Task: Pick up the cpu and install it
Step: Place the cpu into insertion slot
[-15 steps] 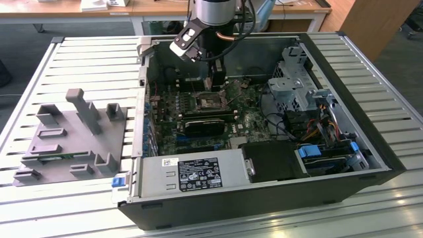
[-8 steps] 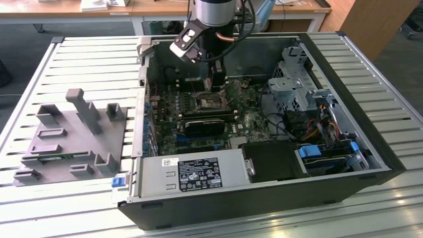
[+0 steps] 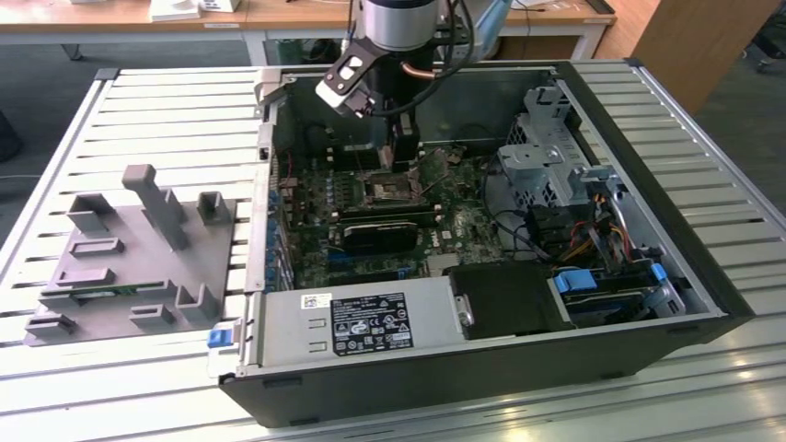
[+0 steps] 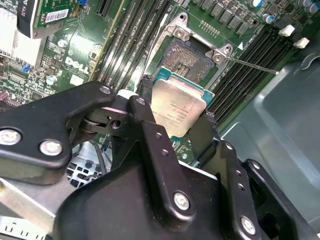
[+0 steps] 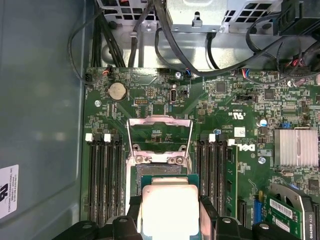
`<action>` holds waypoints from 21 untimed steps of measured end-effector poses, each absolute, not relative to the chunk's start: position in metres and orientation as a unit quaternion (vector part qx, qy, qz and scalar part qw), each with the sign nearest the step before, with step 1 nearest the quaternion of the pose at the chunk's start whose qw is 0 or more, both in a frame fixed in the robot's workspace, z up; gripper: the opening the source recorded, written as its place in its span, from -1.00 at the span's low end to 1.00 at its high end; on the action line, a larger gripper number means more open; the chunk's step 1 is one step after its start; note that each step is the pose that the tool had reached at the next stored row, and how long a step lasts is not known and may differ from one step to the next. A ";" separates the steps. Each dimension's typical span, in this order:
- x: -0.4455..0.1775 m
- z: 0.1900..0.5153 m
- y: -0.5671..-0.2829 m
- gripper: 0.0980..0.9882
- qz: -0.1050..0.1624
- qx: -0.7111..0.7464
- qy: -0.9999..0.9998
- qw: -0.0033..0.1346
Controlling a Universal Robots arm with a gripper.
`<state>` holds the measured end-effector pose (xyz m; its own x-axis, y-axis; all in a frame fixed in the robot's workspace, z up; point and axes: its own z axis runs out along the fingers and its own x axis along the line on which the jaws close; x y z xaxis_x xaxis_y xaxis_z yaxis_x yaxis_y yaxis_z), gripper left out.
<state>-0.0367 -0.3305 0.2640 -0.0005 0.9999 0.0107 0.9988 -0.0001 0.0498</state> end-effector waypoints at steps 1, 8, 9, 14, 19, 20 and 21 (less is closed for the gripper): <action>-0.037 0.264 -0.331 0.00 0.021 0.707 0.707 0.014; -0.037 0.259 -0.329 0.00 0.020 0.707 0.707 0.015; -0.037 0.258 -0.328 0.00 0.020 0.707 0.707 0.015; -0.037 0.255 -0.328 0.00 0.020 0.708 0.706 0.015; -0.037 0.253 -0.328 0.00 0.020 0.708 0.706 0.015; -0.037 0.253 -0.328 0.00 0.020 0.708 0.706 0.015; -0.037 0.253 -0.328 0.00 0.020 0.708 0.706 0.015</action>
